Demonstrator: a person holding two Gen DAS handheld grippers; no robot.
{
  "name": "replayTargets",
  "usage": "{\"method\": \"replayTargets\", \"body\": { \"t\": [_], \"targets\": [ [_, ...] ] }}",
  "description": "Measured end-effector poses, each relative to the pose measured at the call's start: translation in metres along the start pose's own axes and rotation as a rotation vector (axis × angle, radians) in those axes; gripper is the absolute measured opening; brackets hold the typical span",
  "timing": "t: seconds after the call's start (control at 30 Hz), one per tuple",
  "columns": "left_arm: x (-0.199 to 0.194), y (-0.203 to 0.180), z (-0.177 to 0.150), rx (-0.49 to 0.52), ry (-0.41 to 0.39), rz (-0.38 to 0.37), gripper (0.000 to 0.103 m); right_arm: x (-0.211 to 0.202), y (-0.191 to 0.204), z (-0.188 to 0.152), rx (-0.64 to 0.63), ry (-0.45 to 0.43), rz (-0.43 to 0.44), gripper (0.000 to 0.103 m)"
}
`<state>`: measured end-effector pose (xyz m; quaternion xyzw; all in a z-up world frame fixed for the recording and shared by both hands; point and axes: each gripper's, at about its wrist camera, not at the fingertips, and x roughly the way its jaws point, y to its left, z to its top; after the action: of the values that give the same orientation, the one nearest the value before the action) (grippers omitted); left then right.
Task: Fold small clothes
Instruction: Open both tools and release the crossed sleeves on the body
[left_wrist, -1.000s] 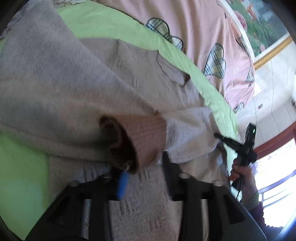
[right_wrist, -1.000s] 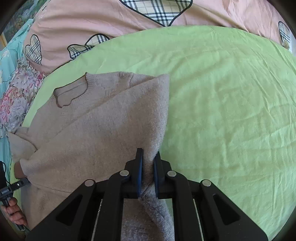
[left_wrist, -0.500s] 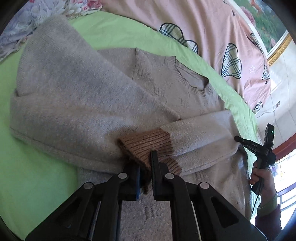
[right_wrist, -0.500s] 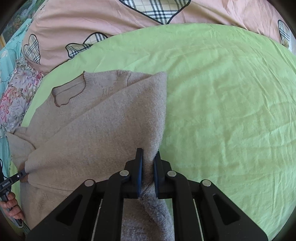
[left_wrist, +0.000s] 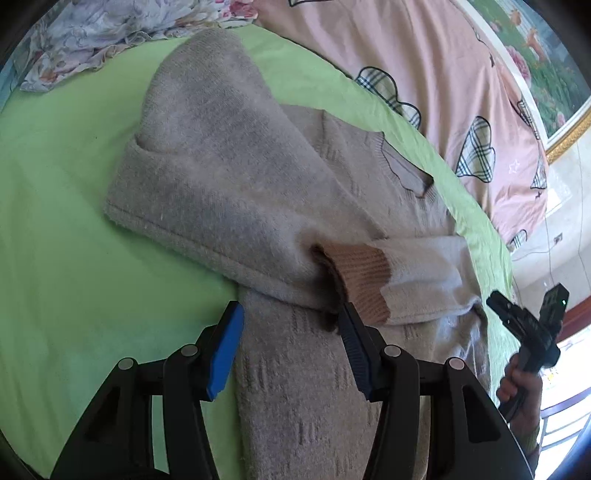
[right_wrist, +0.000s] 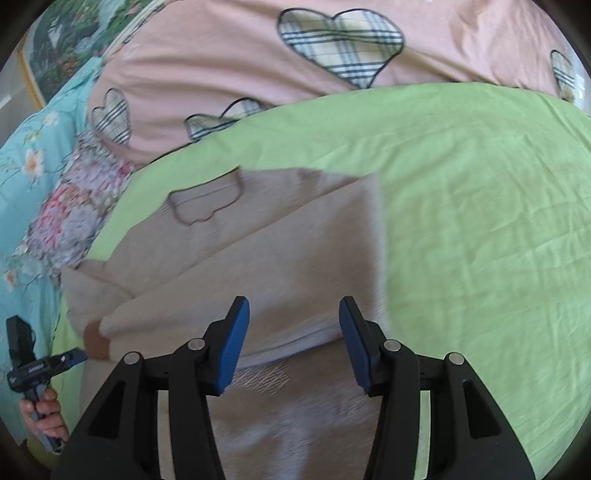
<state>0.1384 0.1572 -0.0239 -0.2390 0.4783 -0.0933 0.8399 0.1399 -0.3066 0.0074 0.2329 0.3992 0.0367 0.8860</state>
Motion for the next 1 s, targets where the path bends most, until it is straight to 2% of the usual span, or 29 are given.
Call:
{"method": "replayTargets", "body": {
  "t": [0.1, 0.23, 0.33, 0.43, 0.53, 0.6, 0.7, 0.73, 0.83, 0.93, 1.0],
  "targets": [
    [0.009, 0.001, 0.011, -0.021, 0.0, 0.003, 0.051, 0.007, 0.019, -0.014, -0.025, 0.034, 0.041, 0.052],
    [0.01, 0.004, 0.024, -0.04, -0.022, 0.005, 0.027, 0.014, 0.035, -0.028, -0.044, 0.064, 0.067, 0.052],
    [-0.001, 0.008, 0.032, -0.034, -0.069, 0.012, 0.007, 0.019, 0.037, -0.032, -0.04, 0.079, 0.073, 0.052],
    [-0.016, 0.016, 0.041, -0.05, -0.135, 0.027, 0.005, 0.02, 0.038, -0.034, -0.035, 0.085, 0.076, 0.052],
    [-0.032, 0.038, 0.056, -0.135, -0.204, -0.01, 0.005, 0.019, 0.04, -0.033, -0.033, 0.079, 0.084, 0.052],
    [-0.037, 0.045, 0.061, -0.155, -0.224, -0.031, 0.002, 0.017, 0.04, -0.034, -0.032, 0.074, 0.092, 0.052],
    [-0.038, 0.038, 0.059, -0.125, -0.193, -0.081, 0.007, 0.016, 0.043, -0.034, -0.029, 0.072, 0.103, 0.052],
    [-0.035, 0.032, 0.056, -0.102, -0.164, -0.082, 0.018, 0.016, 0.044, -0.034, -0.026, 0.072, 0.109, 0.052],
    [-0.03, 0.016, 0.041, -0.079, -0.099, -0.098, 0.04, 0.016, 0.046, -0.036, -0.024, 0.076, 0.119, 0.052],
    [-0.027, 0.006, 0.021, -0.08, -0.073, -0.093, 0.049, 0.014, 0.048, -0.038, -0.027, 0.078, 0.124, 0.052],
    [-0.021, 0.004, 0.015, -0.096, -0.05, -0.094, 0.049, 0.013, 0.05, -0.039, -0.032, 0.08, 0.126, 0.052]
  ]
}}
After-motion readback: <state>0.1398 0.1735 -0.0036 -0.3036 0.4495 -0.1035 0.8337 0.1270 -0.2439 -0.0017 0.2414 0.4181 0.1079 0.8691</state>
